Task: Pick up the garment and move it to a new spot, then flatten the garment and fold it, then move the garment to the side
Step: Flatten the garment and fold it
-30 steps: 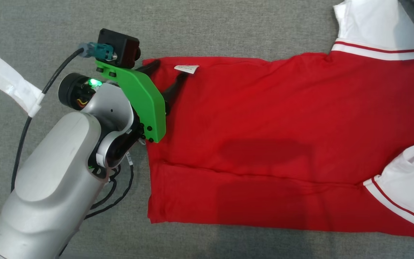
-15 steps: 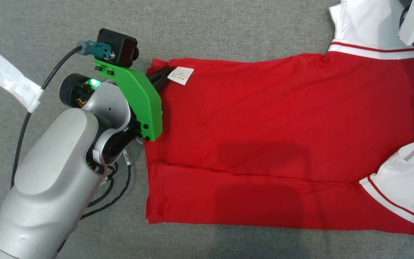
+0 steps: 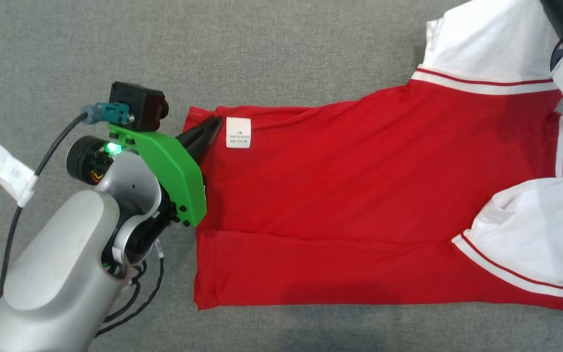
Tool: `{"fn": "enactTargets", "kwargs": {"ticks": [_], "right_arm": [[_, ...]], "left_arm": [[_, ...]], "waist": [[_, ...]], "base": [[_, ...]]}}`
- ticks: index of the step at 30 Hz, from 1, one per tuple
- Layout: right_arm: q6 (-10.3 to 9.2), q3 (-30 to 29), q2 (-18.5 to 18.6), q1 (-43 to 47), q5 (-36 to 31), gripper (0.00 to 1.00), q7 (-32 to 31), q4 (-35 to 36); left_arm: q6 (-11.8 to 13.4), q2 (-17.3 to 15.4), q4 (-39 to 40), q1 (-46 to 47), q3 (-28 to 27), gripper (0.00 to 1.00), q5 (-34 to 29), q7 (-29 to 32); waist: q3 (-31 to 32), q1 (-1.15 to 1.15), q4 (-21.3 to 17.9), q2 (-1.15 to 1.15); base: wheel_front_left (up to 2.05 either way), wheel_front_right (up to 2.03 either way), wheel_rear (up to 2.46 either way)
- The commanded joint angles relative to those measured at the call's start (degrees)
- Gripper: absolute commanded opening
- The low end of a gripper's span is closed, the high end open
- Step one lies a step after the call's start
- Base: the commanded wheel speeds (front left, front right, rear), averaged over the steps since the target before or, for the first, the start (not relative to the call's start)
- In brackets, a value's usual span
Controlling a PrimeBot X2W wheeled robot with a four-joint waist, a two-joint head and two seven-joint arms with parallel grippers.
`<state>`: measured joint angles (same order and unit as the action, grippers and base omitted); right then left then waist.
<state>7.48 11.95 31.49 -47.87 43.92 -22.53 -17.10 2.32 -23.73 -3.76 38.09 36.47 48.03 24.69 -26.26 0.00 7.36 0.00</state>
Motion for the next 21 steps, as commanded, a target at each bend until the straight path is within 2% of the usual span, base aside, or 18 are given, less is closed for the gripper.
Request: {"fn": "enactTargets", "kwargs": {"ticks": [1,10,15,21], "right_arm": [[0.02,-0.24,0.23,2.46,1.03,0.00,0.85,1.54],[0.02,-4.55,0.24,21.25,4.73,0.00,4.87,12.57],[0.02,-7.93,-3.05,31.79,5.84,0.00,6.73,18.37],[0.02,-9.07,-7.91,39.98,5.09,0.00,8.19,20.52]], "left_arm": [[0.66,-0.90,1.12,-1.86,-0.27,0.00,-0.29,-0.57],[4.97,-4.17,7.42,-12.77,-1.13,0.00,-1.52,-5.51],[5.54,-2.92,7.25,-17.58,-1.09,0.00,-0.64,-9.18],[6.36,-1.83,5.29,-21.81,-1.24,0.00,-0.76,-13.47]], "waist": [[3.77,0.00,-2.00,0.00],[8.90,0.00,-4.24,0.00],[10.67,0.00,-4.95,0.00],[12.01,0.00,-6.17,0.00]], "base": [[0.00,0.00,0.00],[0.00,0.00,0.00],[0.00,0.00,0.00],[0.00,0.00,0.00]]}}
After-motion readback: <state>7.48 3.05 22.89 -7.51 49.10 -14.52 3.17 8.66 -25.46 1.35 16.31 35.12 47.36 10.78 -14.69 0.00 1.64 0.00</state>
